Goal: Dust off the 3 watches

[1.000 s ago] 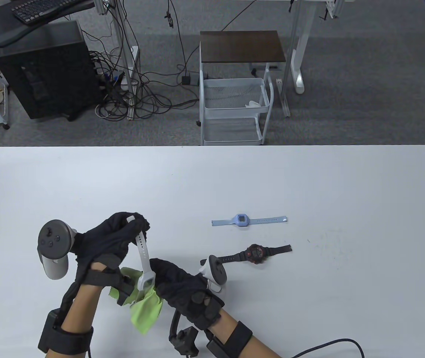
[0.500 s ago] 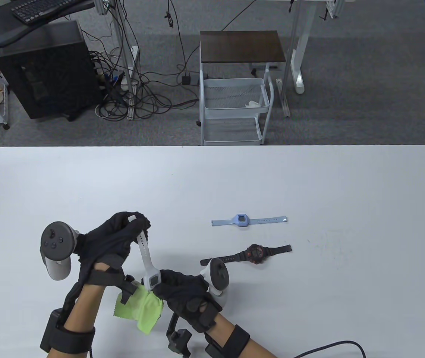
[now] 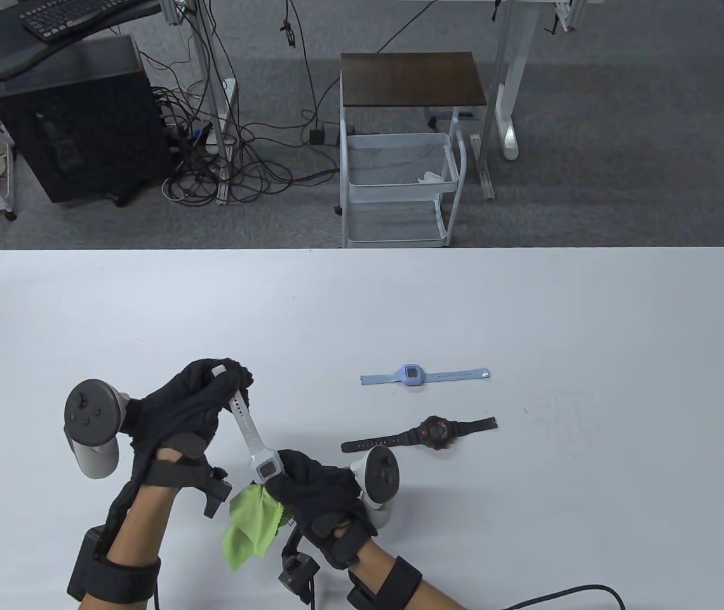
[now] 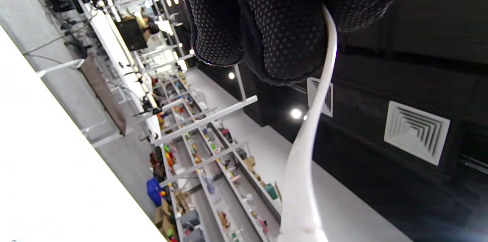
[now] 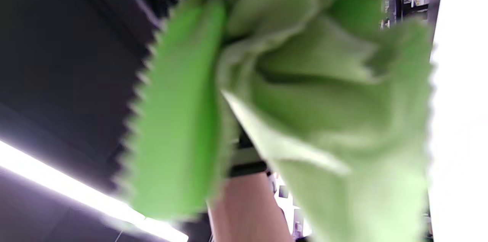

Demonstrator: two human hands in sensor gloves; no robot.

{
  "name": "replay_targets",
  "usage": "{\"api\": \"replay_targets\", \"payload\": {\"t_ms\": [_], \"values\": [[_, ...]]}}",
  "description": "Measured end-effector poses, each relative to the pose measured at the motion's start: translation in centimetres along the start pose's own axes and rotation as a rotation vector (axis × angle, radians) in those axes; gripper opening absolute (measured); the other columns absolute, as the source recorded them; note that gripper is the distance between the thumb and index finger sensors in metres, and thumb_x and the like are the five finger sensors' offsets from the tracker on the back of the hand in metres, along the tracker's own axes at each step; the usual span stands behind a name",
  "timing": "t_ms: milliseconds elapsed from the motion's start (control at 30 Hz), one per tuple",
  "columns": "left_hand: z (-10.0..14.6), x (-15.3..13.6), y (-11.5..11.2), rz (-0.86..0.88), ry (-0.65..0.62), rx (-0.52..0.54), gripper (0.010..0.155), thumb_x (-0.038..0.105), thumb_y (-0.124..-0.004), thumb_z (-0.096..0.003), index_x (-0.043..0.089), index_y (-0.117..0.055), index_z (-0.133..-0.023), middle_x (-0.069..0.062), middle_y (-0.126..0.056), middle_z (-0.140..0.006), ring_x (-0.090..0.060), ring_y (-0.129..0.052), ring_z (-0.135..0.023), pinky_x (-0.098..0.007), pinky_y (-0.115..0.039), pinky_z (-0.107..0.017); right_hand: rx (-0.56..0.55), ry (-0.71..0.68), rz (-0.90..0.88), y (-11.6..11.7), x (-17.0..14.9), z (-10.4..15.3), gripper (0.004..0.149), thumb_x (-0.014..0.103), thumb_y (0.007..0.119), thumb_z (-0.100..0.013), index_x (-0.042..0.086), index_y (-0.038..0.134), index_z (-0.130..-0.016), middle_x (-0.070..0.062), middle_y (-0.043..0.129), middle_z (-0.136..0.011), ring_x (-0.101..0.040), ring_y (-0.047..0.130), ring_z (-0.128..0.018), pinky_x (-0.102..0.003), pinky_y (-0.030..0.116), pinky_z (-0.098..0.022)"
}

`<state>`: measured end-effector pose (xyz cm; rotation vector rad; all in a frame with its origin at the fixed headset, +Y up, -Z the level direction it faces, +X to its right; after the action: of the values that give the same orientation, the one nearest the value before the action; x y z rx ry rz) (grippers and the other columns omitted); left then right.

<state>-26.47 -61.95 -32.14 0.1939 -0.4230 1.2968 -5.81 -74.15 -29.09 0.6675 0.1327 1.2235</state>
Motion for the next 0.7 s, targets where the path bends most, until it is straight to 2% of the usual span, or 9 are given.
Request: {"api": "replay_targets", "payload": {"t_ms": [133,400,500,600,700], "values": [[0.0,0.0,-0.2,0.002,-0.003,-0.007,0.044,0.056,-0.074,-0.057,0.022,-0.08,-0.085,0.012,-0.098,-0.063,-0.014,-0.094,-0.084,-0.057,-0.06,-0.075,0.01,0.012,0.032,0.1,-0.1,0.0,0.056,0.035,0.083,-0.04,0.008,0.075,-0.088,-0.012,0.095,-0.068,-0.035,0.095,-0.056,-0.069,0.054,-0.056],[0.0,0.0,-0.1,0.005,-0.01,-0.004,0.044,0.056,-0.074,-0.0573,0.022,-0.08,-0.085,0.012,-0.098,-0.064,-0.014,-0.094,-0.084,-0.057,-0.059,-0.076,0.045,0.05,0.046,0.2,-0.5,0.1,0.056,0.034,0.084,-0.04,0.007,0.074,-0.087,-0.013,0.093,-0.068,-0.037,0.091,-0.056,-0.07,0.052,-0.055],[0.0,0.0,-0.1,0.018,-0.013,-0.007,0.044,0.056,-0.074,-0.0573,0.022,-0.08,-0.085,0.012,-0.098,-0.064,-0.014,-0.094,-0.084,-0.057,-0.059,-0.075,0.038,0.049,0.04,0.3,-0.5,0.0,0.052,0.036,0.083,-0.04,0.007,0.08,-0.083,-0.012,0.098,-0.062,-0.033,0.098,-0.05,-0.07,0.055,-0.053],[0.0,0.0,-0.1,0.005,-0.017,-0.002,0.044,0.056,-0.073,-0.0572,0.022,-0.08,-0.085,0.012,-0.098,-0.063,-0.014,-0.094,-0.084,-0.057,-0.059,-0.076,-0.041,0.048,0.091,-0.3,-0.4,0.2,0.051,0.039,0.084,-0.039,0.006,0.086,-0.077,-0.01,0.104,-0.054,-0.029,0.103,-0.041,-0.066,0.06,-0.052],[0.1,0.0,0.2,-0.001,-0.02,0.011,0.044,0.056,-0.073,-0.0573,0.023,-0.08,-0.085,0.012,-0.098,-0.064,-0.014,-0.094,-0.085,-0.057,-0.059,-0.076,-0.073,0.056,0.125,-0.8,-0.3,0.3,0.052,0.044,0.086,-0.038,0.005,0.091,-0.072,-0.008,0.109,-0.046,-0.025,0.107,-0.033,-0.064,0.064,-0.051]]}}
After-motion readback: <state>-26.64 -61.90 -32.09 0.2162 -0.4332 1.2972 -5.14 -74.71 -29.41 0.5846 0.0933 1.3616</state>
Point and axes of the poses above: the tracker on the back of each hand, its own x axis roughly to the thumb side, its own z axis roughly from the fingertips to the wrist, y = z × x, the point moved 3 cm from there along -z, roughly from the wrist to the fingertips
